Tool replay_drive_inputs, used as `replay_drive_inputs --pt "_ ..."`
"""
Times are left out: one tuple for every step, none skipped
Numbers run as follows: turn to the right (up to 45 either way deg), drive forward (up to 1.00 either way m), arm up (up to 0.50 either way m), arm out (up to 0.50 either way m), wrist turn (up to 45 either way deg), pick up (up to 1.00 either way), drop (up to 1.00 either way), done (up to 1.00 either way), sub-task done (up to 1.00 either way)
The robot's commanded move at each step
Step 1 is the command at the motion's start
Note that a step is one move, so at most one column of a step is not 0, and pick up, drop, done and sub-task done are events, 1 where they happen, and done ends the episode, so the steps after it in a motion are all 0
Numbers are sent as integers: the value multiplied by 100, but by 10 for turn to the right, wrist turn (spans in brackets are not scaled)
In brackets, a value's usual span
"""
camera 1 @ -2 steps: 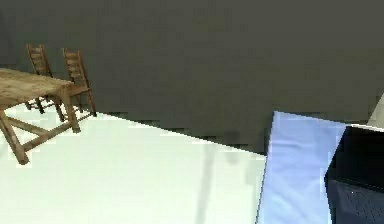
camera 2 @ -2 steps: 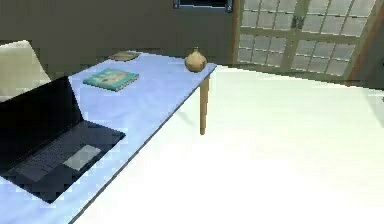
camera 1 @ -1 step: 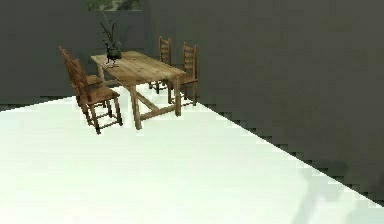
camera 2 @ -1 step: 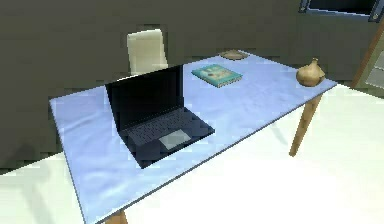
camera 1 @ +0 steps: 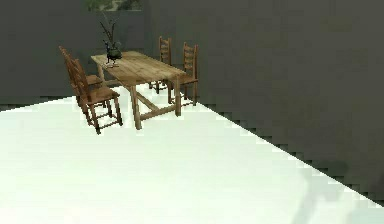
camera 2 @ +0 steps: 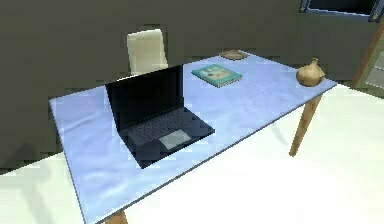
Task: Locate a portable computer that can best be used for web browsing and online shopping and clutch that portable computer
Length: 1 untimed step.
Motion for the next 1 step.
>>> replay_drive_inputs --pt "0 0 36 0 0 0 0 0 0"
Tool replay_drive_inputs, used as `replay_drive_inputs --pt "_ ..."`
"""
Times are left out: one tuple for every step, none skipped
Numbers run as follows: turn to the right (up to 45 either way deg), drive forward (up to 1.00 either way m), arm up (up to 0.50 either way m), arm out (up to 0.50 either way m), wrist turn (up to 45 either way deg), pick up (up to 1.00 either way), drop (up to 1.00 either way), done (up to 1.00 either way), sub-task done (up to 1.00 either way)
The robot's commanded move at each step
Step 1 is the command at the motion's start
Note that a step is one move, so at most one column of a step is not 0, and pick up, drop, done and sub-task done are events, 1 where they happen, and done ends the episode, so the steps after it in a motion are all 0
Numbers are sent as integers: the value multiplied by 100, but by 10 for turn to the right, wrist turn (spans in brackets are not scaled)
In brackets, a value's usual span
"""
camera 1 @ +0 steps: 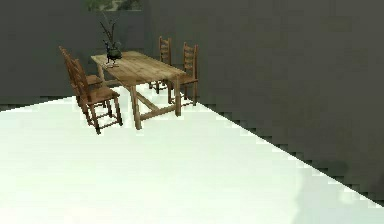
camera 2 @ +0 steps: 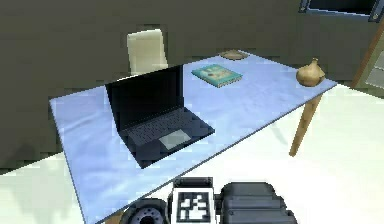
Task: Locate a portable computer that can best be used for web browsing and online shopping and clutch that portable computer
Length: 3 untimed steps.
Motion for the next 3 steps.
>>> replay_drive_inputs --pt "0 0 0 38 0 0 0 0 0" --pt "0 0 0 0 450 0 0 0 0" --pt "0 0 0 0 450 0 0 0 0"
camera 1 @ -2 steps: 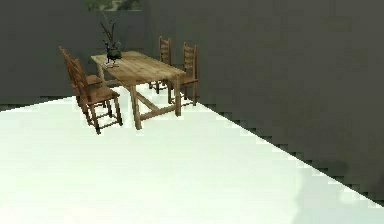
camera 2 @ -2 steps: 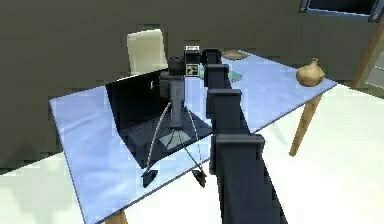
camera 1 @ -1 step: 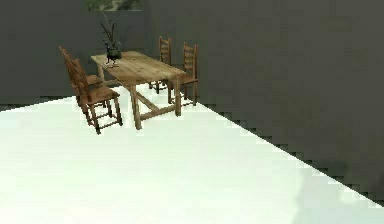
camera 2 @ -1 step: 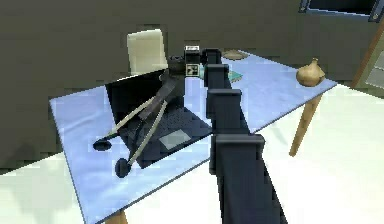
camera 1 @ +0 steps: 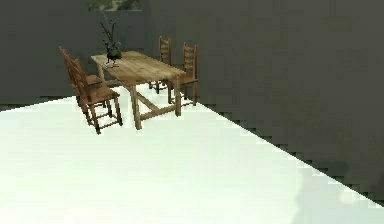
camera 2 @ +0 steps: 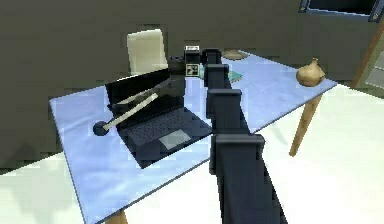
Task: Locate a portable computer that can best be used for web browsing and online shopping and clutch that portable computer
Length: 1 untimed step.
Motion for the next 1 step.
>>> replay_drive_inputs --pt "0 0 0 0 300 0 0 0 0"
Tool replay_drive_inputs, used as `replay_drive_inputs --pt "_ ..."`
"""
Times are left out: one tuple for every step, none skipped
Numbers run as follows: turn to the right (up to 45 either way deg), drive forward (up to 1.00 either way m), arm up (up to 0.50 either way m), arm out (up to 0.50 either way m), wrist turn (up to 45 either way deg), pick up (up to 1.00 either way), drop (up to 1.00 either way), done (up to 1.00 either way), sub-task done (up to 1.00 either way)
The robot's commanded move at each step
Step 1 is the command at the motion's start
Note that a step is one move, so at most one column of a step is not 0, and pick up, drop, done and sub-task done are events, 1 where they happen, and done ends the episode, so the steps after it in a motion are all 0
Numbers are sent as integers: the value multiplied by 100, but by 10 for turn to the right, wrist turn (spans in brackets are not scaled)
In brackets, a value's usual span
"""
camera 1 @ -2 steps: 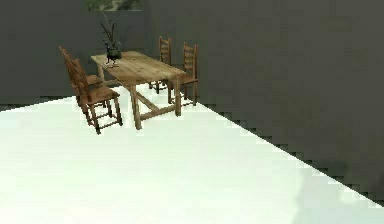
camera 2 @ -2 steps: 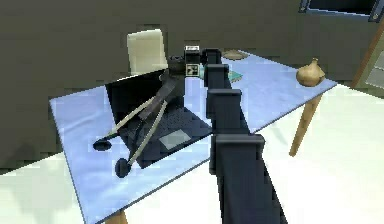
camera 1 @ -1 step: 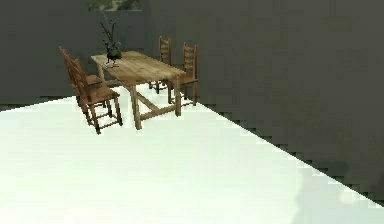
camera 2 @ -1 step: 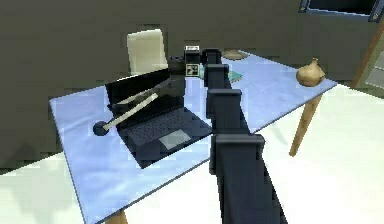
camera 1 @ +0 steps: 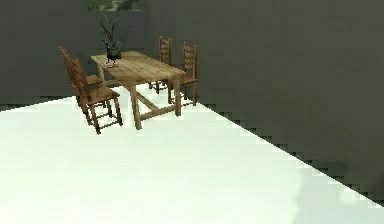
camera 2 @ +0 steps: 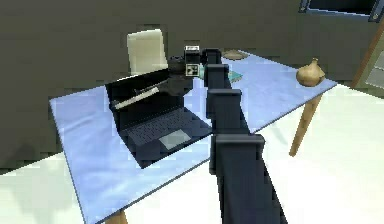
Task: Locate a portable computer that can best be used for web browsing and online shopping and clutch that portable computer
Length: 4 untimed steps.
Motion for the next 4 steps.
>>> replay_drive_inputs --pt "0 0 -30 0 0 0 0 0 0" --pt "0 0 0 0 0 100 0 0 0" --pt "0 0 10 0 0 0 0 0 0" --pt "0 0 0 0 0 0 0 100 0"
